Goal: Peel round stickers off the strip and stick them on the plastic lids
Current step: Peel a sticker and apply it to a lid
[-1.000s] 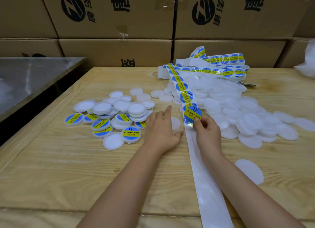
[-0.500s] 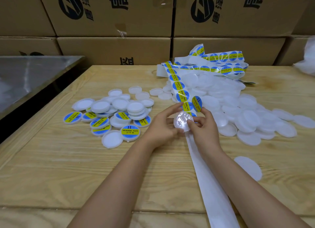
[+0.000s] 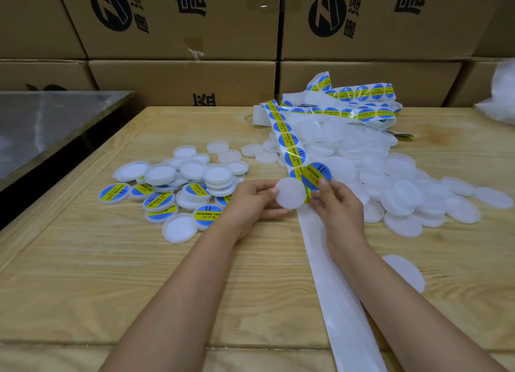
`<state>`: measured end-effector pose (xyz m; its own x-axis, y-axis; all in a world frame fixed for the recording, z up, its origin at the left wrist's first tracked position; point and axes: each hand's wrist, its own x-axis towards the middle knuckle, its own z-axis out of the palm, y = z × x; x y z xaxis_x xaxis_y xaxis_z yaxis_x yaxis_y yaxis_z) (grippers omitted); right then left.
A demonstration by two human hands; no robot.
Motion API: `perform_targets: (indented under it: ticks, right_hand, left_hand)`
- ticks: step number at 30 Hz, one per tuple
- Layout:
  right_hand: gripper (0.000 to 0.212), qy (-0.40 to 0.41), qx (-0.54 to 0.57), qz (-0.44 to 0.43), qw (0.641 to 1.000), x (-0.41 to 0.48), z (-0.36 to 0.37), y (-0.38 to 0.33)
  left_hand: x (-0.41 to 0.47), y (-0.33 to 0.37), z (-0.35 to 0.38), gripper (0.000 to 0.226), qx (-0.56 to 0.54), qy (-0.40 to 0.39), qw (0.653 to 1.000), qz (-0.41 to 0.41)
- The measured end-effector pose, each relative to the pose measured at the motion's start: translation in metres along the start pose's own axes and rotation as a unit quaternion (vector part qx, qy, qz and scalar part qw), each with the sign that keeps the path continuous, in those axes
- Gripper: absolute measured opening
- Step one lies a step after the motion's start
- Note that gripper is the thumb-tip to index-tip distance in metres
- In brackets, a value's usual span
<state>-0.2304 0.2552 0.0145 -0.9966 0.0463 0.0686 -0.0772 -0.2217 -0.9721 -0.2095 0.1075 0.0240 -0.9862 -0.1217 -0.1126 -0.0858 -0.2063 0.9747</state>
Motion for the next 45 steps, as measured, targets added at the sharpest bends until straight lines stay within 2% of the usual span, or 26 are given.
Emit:
perform_targets:
  ticks: [5,20,36,45]
  right_hand:
    - [0.023,-0.017,-0.047,0.005,0.999,0.0026,-0.0005,0.0051]
    - [0.020,-0.054,-0.094,0.012,0.994,0.0022,0.0011,0.0055]
    - [0.021,-0.057,-0.133,-0.009,0.989,0.0023,0.0014,0.0064]
    - [0.021,-0.036,-0.213,-0.044,0.975,-0.0020,0.0046,0.0059]
  left_hand:
    - [-0.0011,0.0000,-0.0002,0.016,-0.001,-0.016,1.000,0.010]
    - [-0.0044,0.0030,-0.0014,0.011,-0.013,-0.042,0.999,0.013]
    - [-0.0035,-0.0002,-0.0011,0.010,-0.002,-0.029,0.999,0.018]
    - [-0.0049,-0.0042,0.0015,0.007,0.088,0.031,0.994,0.062]
